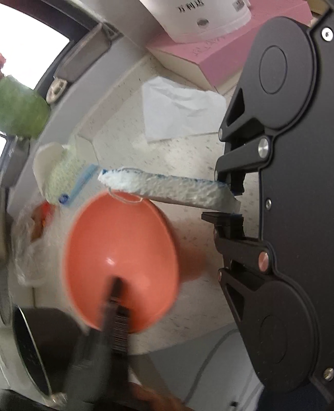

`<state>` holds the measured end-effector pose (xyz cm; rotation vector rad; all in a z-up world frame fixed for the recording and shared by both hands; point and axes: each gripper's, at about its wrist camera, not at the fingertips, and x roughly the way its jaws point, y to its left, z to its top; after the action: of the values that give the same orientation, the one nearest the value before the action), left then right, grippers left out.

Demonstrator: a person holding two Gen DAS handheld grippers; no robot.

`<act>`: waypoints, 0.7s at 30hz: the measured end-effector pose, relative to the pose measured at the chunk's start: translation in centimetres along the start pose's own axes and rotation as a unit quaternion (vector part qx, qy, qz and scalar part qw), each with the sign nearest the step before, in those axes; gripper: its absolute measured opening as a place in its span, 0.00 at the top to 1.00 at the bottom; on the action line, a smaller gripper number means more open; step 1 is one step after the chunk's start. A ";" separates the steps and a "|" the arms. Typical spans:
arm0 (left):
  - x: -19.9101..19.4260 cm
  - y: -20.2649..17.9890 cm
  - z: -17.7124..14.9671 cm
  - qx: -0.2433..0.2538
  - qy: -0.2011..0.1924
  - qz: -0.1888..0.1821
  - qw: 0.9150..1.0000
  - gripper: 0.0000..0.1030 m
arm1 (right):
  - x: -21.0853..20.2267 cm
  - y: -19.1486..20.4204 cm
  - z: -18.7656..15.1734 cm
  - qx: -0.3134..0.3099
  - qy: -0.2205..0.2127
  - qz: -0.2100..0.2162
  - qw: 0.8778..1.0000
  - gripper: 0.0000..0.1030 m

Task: Clean bowl
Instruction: 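Turn the bowl upright with the left gripper and lower it to the counter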

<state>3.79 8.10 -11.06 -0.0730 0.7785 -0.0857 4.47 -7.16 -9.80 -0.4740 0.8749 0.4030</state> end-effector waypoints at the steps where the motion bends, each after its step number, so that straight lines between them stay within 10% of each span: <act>1: 0.0 -0.4 -0.1 0.017 0.004 0.004 1.000 0.67 | 0.1 0.2 0.3 -0.003 -0.002 -0.010 1.000 0.87; 8: -2.2 -1.1 -0.2 0.033 -0.062 0.060 0.996 0.32 | 0.0 0.5 0.8 0.000 -0.014 -0.031 0.999 0.88; 16: -8.7 -0.5 -0.4 -0.020 -0.155 0.032 0.987 0.27 | 0.2 -0.5 0.5 0.018 -0.013 -0.030 0.999 0.88; 21: -9.2 -2.7 -3.5 0.056 -0.115 -0.006 0.992 0.27 | 0.1 -0.8 0.4 0.023 -0.012 -0.024 0.999 0.88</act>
<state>-5.33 6.26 -6.91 0.0191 0.5413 -0.1306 5.21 -7.65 -9.52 -0.4455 0.8453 0.3422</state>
